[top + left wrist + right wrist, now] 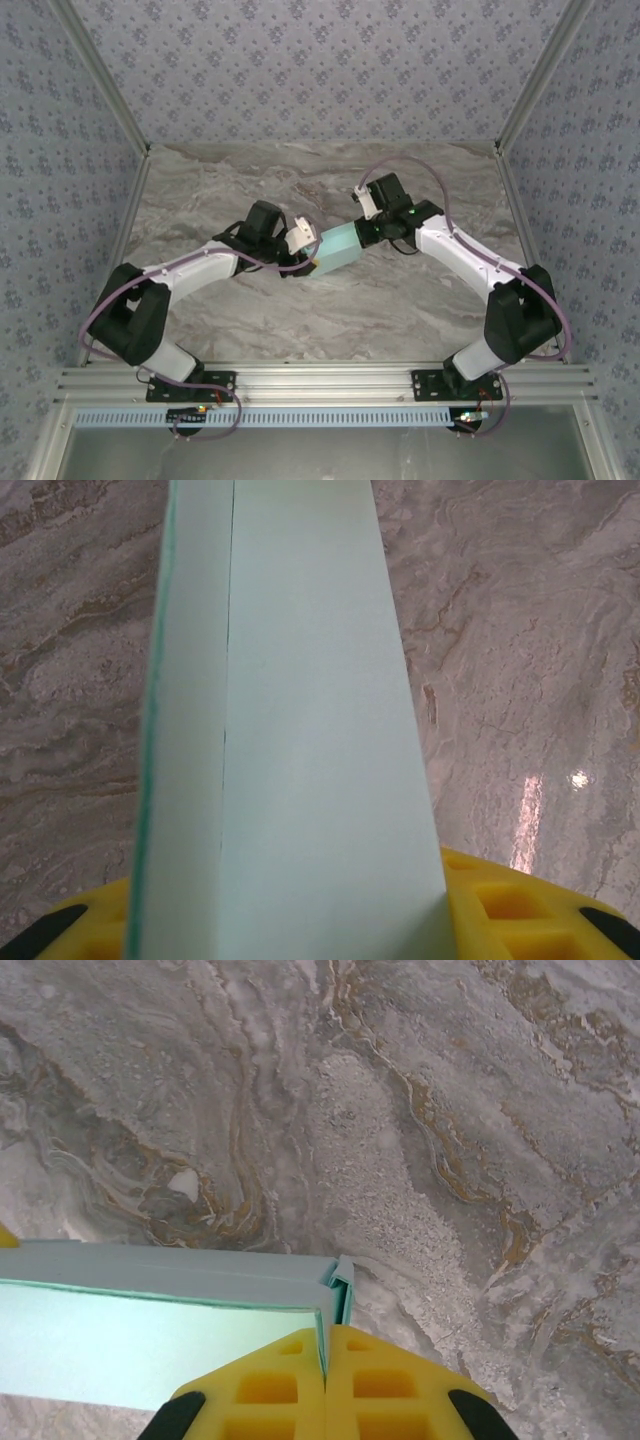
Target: Fold the paper box
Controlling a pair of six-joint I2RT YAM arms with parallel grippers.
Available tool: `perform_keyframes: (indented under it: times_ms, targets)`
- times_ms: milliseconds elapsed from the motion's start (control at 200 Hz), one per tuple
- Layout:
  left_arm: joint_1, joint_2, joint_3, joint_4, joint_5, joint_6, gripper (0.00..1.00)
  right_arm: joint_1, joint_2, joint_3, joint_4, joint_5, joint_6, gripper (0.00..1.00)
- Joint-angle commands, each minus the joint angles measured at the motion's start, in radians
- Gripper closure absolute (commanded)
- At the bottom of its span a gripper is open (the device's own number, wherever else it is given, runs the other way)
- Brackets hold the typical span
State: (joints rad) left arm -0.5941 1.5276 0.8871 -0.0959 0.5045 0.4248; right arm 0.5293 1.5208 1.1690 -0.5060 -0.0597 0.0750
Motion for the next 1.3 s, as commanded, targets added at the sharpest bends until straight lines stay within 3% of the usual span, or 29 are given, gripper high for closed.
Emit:
perform_keyframes:
  times_ms: [0,839,1294]
  targets:
    - [0.003,0.016,-0.013,0.028,-0.037,-0.028,0.68,0.015,-0.006,-0.047,0.031,0.05,0.053,0.93]
    - [0.003,0.04,-0.049,0.036,-0.053,-0.026,0.66,0.026,-0.09,-0.336,0.313,0.061,0.003,0.94]
    - [0.003,0.023,-0.065,0.048,-0.066,-0.051,0.55,0.083,-0.126,-0.49,0.49,0.144,0.046,0.95]
